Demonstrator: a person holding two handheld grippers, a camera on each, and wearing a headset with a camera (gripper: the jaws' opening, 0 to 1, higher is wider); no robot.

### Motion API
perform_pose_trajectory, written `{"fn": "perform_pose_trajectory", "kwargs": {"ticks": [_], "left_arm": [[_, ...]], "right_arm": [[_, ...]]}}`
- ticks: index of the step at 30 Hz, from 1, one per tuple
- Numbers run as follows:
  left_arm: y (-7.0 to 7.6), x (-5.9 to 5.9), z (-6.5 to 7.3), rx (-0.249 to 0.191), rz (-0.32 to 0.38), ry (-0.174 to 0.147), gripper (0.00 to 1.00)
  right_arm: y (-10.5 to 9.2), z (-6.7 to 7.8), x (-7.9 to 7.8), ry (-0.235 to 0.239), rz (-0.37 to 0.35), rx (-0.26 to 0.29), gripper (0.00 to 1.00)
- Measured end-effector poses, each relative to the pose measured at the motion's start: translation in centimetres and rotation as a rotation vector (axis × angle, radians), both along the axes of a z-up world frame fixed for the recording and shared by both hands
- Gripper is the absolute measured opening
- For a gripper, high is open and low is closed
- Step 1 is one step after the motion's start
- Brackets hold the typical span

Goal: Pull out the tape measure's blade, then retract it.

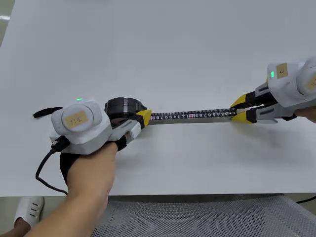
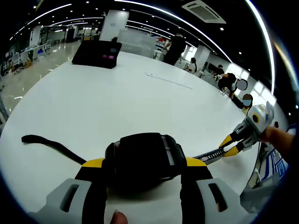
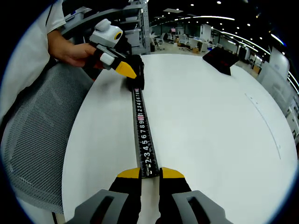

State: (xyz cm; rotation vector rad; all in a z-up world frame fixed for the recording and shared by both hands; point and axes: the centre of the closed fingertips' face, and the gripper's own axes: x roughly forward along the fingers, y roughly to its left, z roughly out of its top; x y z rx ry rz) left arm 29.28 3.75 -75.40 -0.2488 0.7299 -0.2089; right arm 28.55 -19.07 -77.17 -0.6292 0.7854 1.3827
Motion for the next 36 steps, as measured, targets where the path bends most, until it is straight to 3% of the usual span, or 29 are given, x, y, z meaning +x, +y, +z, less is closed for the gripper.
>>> {"fn": "perform_pose_trajectory", "kwargs": {"ticks": [23,36], "left_arm": [[0.0,0.0,0.1,-0.014,-0.005,-0.005,0.59],[0.0,0.1,0.0,-0.019,-0.008,-0.004,0.59]], "right_arm": [[2.6,-0.1,0.4,0.014,0.006,0.032,0.10],[5.0,0.0,0.4,0.029,0.016,0.069,0.10]]}}
